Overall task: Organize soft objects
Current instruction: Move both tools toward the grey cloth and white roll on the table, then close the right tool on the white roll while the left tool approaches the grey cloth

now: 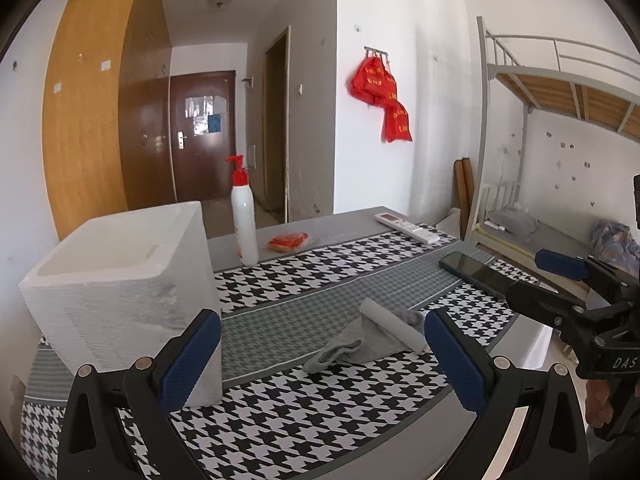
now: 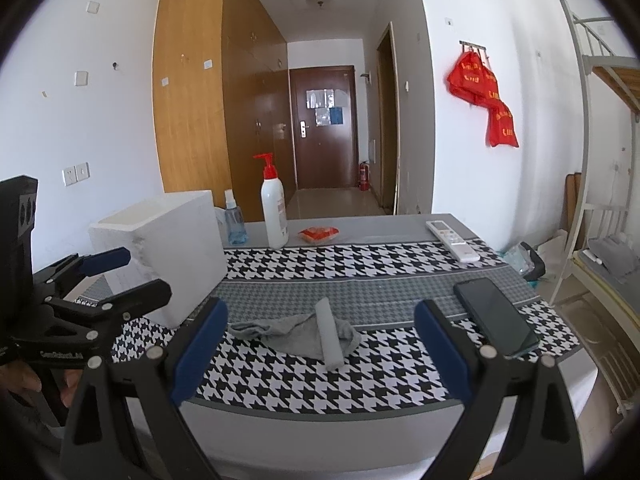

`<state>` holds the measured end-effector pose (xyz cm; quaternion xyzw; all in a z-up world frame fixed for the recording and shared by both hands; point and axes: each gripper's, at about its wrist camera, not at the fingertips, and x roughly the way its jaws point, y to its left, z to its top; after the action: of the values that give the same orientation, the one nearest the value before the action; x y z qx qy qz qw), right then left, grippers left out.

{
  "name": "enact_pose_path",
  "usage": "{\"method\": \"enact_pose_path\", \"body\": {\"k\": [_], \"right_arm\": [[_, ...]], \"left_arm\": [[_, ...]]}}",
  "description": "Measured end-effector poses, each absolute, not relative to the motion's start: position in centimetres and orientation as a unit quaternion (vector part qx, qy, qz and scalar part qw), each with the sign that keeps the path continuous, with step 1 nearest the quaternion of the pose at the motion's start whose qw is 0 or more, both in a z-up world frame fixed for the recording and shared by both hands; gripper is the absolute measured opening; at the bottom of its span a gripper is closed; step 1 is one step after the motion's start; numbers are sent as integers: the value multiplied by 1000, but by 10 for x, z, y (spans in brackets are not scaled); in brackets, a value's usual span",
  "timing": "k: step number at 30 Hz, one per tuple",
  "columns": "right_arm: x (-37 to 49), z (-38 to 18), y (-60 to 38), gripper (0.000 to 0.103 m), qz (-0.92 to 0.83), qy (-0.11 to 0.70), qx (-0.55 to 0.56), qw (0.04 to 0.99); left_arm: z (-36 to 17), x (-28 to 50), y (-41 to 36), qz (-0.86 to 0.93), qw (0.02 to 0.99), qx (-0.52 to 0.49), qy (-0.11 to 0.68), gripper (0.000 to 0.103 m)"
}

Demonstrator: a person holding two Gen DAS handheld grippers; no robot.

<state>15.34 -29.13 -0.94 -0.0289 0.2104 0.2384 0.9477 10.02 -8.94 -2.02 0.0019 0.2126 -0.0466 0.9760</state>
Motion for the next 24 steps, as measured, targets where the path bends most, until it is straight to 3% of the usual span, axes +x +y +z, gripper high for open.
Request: {"method": "enact_pose_path", "body": {"k": [24], "right_arm": [[188, -33, -284, 96, 243, 253, -35, 936]], "left_arm": [[-42, 133, -92, -32, 966, 9, 256, 102]]}}
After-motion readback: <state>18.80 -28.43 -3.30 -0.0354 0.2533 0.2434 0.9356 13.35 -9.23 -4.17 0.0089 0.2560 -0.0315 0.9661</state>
